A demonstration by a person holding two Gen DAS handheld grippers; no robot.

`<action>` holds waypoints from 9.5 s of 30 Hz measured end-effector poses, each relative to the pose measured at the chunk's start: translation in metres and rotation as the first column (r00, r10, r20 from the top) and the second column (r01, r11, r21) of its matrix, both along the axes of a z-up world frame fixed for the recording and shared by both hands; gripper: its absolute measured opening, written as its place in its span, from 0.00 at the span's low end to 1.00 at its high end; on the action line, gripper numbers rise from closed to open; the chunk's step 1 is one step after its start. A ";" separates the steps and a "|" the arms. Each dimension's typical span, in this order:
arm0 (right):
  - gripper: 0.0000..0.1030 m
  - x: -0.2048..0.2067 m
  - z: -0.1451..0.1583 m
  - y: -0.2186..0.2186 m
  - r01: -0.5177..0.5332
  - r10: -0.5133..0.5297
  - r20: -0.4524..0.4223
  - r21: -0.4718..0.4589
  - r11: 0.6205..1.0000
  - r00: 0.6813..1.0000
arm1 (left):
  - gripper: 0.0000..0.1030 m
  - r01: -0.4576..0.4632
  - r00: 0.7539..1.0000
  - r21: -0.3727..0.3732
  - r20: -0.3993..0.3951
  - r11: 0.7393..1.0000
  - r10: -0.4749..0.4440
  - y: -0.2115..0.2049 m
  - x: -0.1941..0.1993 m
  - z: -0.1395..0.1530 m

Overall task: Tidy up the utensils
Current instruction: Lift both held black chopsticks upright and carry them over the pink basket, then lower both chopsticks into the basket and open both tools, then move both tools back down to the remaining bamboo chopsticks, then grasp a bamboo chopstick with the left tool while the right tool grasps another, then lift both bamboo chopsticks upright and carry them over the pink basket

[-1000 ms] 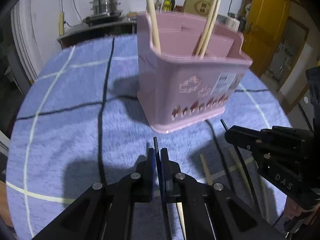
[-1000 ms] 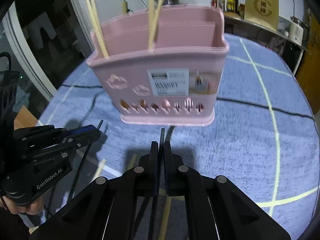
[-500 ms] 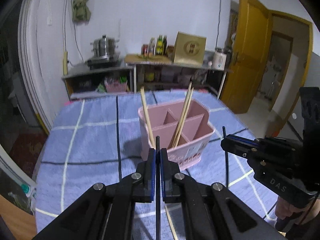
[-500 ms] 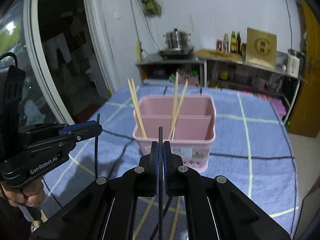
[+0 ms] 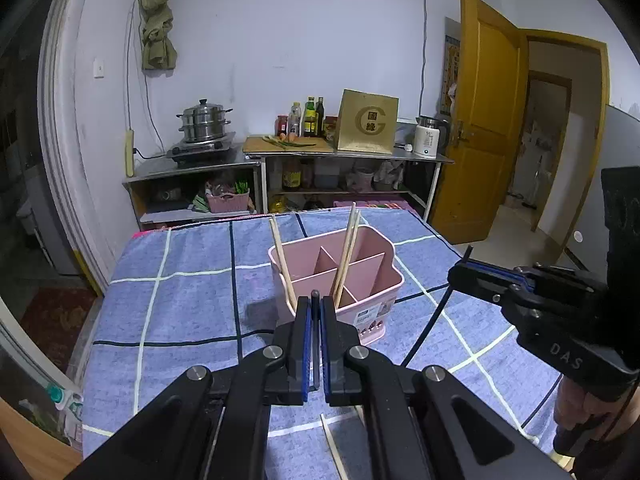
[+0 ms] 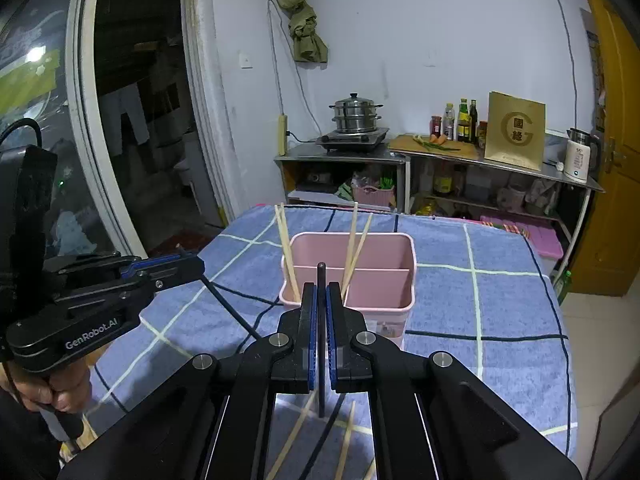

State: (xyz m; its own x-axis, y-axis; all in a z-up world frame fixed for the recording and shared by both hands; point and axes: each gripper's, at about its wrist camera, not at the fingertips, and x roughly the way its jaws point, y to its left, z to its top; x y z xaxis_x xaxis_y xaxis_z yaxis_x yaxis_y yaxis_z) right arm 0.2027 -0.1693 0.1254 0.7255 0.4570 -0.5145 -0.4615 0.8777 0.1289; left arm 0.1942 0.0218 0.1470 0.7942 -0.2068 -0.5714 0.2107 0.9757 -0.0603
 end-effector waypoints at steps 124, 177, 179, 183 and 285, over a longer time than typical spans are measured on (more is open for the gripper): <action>0.21 -0.073 -0.048 -0.015 -0.059 0.059 0.054 -0.016 0.998 0.997 | 0.39 -0.106 0.993 0.033 0.063 0.994 0.104 -0.017 -0.091 -0.056; 0.21 -0.066 -0.134 -0.035 0.010 -0.016 -0.196 -0.031 0.999 0.981 | 0.37 -0.077 0.973 -0.055 -0.221 0.996 0.063 -0.017 -0.066 -0.159; 0.21 -0.058 -0.138 -0.033 0.011 -0.021 -0.218 -0.049 0.999 0.976 | 0.33 -0.077 0.968 -0.049 -0.244 0.996 0.063 -0.018 -0.057 -0.163; 0.21 -0.042 -0.145 -0.027 0.007 -0.028 -0.252 -0.083 0.997 0.967 | 0.27 -0.069 0.959 -0.029 -0.277 0.997 0.058 -0.023 -0.041 -0.170; 0.05 0.003 0.024 -0.009 -0.004 -0.001 0.094 0.054 0.999 0.996 | 0.06 0.002 0.998 -0.138 0.066 0.990 0.007 0.009 0.015 0.042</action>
State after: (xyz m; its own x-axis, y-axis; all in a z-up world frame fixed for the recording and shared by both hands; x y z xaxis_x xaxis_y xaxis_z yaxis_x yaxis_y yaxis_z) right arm 0.2061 -0.1785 0.1492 0.7690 0.4830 -0.4188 -0.4748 0.8702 0.1318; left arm 0.2093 0.0309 0.1887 0.8298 -0.2782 -0.4838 0.2163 0.9595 -0.1807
